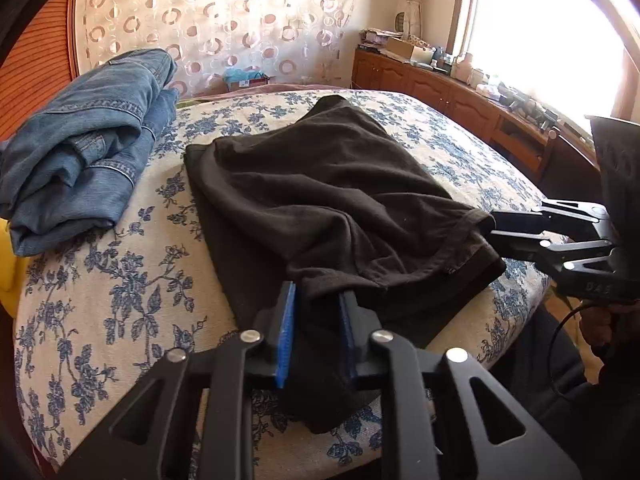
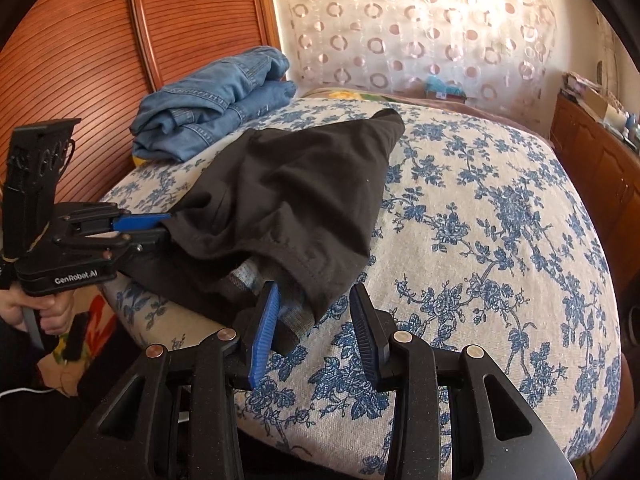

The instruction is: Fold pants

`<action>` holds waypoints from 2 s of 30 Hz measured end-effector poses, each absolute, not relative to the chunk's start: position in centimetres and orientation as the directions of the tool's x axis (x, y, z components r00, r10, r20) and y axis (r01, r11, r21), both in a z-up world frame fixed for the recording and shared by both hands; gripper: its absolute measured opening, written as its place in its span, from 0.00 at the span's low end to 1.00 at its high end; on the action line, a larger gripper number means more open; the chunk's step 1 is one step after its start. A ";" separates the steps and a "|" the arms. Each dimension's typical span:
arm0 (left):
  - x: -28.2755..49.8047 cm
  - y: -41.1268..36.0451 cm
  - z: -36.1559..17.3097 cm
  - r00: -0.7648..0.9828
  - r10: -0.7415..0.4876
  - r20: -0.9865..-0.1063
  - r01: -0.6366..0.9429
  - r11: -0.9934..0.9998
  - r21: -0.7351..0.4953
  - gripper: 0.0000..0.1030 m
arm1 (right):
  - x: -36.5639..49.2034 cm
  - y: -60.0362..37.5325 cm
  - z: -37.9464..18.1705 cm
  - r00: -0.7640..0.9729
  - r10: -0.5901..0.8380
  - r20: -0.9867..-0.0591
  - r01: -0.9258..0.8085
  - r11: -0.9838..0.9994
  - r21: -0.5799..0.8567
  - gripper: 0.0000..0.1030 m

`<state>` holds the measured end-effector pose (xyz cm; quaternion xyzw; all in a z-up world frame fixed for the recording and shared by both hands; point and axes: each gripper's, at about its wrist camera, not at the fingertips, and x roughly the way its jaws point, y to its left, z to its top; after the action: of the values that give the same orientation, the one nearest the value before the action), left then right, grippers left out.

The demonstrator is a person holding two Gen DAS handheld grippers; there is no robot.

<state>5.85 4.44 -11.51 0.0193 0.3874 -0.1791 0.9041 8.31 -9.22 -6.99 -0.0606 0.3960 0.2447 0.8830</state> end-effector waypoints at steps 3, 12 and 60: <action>5.2 4.6 -10.7 0.651 -0.313 -0.691 0.338 0.935 -0.104 0.05 | 8.4 -9.3 -7.1 0.568 0.382 -0.729 -0.477 0.875 0.087 0.33; 2.1 5.5 -8.2 0.694 -0.304 -0.652 0.329 0.940 -0.088 0.02 | 8.8 -9.7 -7.3 0.571 0.371 -0.732 -0.451 0.887 0.098 0.31; 1.8 5.9 -12.3 0.640 -0.246 -0.728 0.278 0.957 -0.079 0.04 | 6.4 -9.4 -6.7 0.561 0.391 -0.730 -0.497 0.864 0.082 0.15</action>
<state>1.83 5.88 -12.34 0.0202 0.3987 -0.1446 0.9054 6.43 -9.42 -6.70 -0.0666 0.3951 0.2520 0.8809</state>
